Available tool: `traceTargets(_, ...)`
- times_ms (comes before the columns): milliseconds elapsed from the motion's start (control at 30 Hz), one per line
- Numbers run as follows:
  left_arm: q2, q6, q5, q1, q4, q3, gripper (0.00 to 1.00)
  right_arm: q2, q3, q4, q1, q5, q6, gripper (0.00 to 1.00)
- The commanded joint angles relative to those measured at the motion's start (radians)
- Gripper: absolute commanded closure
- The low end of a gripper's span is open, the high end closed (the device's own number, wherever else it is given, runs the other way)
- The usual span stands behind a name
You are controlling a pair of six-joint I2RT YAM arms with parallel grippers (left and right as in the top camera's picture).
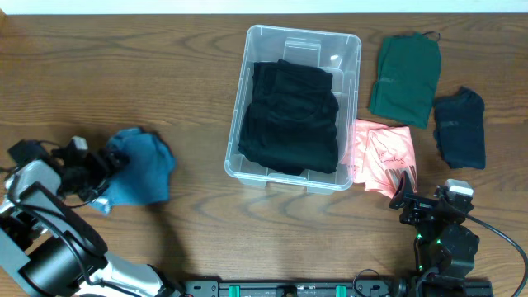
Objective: Pack container
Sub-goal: 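Grasp the light-blue shirt with the left gripper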
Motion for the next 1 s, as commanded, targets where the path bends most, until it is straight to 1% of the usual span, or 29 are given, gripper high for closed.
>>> traceTargets(0, 0.013, 0.025, 0.028, -0.027, 0.012, -0.014, 0.29, -0.003, -0.003, 0.000, 0.010, 0.003, 0.011, 0.01)
traceTargets(33, 0.013, 0.025, 0.028, -0.029, 0.014, -0.014, 0.32, -0.003, -0.003, 0.000, 0.010, 0.003, 0.011, 0.01)
traceTargets(133, 0.013, 0.030, 0.035, -0.028, 0.022, -0.014, 0.37, -0.003, -0.003, 0.000, 0.010, 0.003, 0.011, 0.01)
traceTargets(300, 0.013, 0.095, 0.102, -0.028, 0.021, -0.014, 0.46, -0.003, -0.003, 0.000, 0.010, 0.003, 0.011, 0.01)
traceTargets(367, 0.013, 0.110, 0.134, -0.028, 0.022, -0.014, 0.46, -0.003, -0.003, 0.000, 0.010, 0.003, 0.011, 0.01)
traceTargets(400, 0.013, 0.109, 0.141, -0.028, 0.021, -0.014, 0.46, -0.003, -0.003, 0.000, 0.010, 0.003, 0.011, 0.01)
traceTargets(433, 0.013, 0.105, 0.148, -0.028, 0.017, -0.014, 0.42, -0.003, -0.003, 0.000, 0.010, 0.003, 0.011, 0.01)
traceTargets(467, 0.013, 0.103, 0.151, -0.028, 0.011, -0.014, 0.36, -0.003, -0.003, 0.000, 0.010, 0.003, 0.011, 0.01)
traceTargets(533, 0.013, 0.103, 0.150, -0.028, -0.010, -0.014, 0.30, -0.003, -0.003, 0.000, 0.010, 0.003, 0.011, 0.01)
traceTargets(633, 0.013, 0.103, 0.150, -0.027, -0.028, -0.013, 0.25, -0.003, -0.003, 0.000, 0.010, 0.003, 0.011, 0.01)
traceTargets(733, 0.005, 0.108, 0.150, -0.027, -0.032, -0.010, 0.23, -0.003, -0.003, 0.000, 0.010, 0.003, 0.011, 0.01)
traceTargets(867, -0.016, 0.115, 0.151, -0.027, -0.036, 0.018, 0.22, -0.003, -0.003, 0.000, 0.010, 0.003, 0.011, 0.01)
traceTargets(967, -0.048, 0.177, 0.158, -0.027, -0.038, 0.035, 0.22, -0.003, -0.003, 0.000, 0.010, 0.003, 0.011, 0.01)
